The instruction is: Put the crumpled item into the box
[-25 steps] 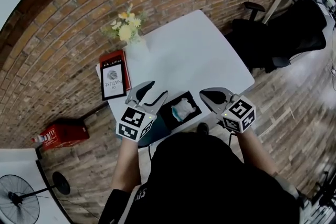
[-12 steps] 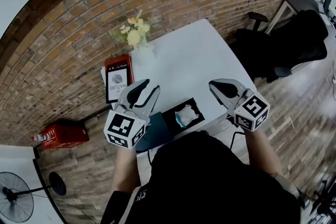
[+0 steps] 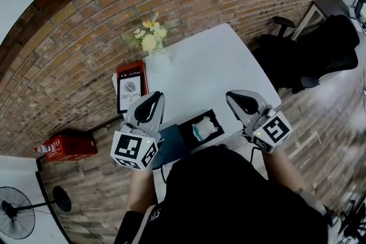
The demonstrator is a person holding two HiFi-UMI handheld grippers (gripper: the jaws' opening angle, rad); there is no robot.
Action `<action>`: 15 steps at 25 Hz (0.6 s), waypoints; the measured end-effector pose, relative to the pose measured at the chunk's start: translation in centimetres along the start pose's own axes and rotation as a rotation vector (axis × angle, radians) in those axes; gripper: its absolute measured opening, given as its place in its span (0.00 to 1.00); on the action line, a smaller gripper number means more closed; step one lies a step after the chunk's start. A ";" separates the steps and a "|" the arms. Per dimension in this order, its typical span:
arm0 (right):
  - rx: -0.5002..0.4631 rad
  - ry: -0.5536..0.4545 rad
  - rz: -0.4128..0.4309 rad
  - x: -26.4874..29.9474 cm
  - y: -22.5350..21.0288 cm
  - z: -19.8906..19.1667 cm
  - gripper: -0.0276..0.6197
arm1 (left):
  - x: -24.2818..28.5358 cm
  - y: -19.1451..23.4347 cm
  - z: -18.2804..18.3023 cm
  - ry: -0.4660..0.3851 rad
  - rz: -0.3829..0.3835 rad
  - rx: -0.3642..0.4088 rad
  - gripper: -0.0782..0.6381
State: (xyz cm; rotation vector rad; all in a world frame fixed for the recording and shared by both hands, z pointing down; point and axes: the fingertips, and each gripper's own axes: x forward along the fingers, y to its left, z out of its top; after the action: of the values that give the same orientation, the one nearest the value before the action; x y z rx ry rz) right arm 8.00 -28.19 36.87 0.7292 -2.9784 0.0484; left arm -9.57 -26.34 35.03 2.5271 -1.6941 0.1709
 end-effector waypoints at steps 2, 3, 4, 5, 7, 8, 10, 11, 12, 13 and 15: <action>0.030 0.020 0.016 0.0 0.5 -0.7 0.04 | 0.1 -0.2 -0.4 0.011 0.000 -0.007 0.15; 0.042 0.022 0.026 0.0 0.7 -0.8 0.04 | 0.2 -0.4 -0.6 0.015 -0.001 -0.009 0.15; 0.046 0.021 0.036 0.0 1.0 -0.9 0.04 | 0.2 -0.5 -0.7 0.018 -0.001 -0.012 0.15; 0.045 0.020 0.047 0.0 1.3 -0.9 0.04 | 0.2 -0.6 -0.8 0.020 -0.002 -0.014 0.15; 0.040 0.026 0.067 -0.1 1.5 -1.3 0.04 | 0.3 -0.6 -1.0 0.026 -0.002 -0.018 0.14; 0.039 0.027 0.077 -0.1 1.6 -1.4 0.04 | 0.3 -0.7 -1.1 0.030 -0.003 -0.018 0.13; 0.040 0.024 0.091 0.1 2.0 -0.9 0.04 | 0.4 -0.9 -1.3 0.036 -0.006 -0.019 0.13; 0.033 0.026 0.093 0.1 2.2 -0.7 0.04 | 0.5 -1.0 -1.3 0.038 -0.009 -0.019 0.13; 0.020 0.031 0.092 0.2 2.4 -0.7 0.04 | 0.5 -1.2 -1.3 0.040 -0.012 -0.018 0.13; 0.010 0.036 0.092 0.2 2.5 -0.8 0.04 | 0.5 -1.3 -1.3 0.042 -0.015 -0.017 0.13; 0.015 0.039 0.091 0.1 2.7 -1.0 0.04 | 0.5 -1.6 -1.4 0.046 -0.020 -0.014 0.13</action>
State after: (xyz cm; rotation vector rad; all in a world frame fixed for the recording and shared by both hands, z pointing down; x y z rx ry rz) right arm 6.70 -25.83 37.87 0.5862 -2.9755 0.0897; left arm -7.97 -26.02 36.46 2.5093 -1.6466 0.2129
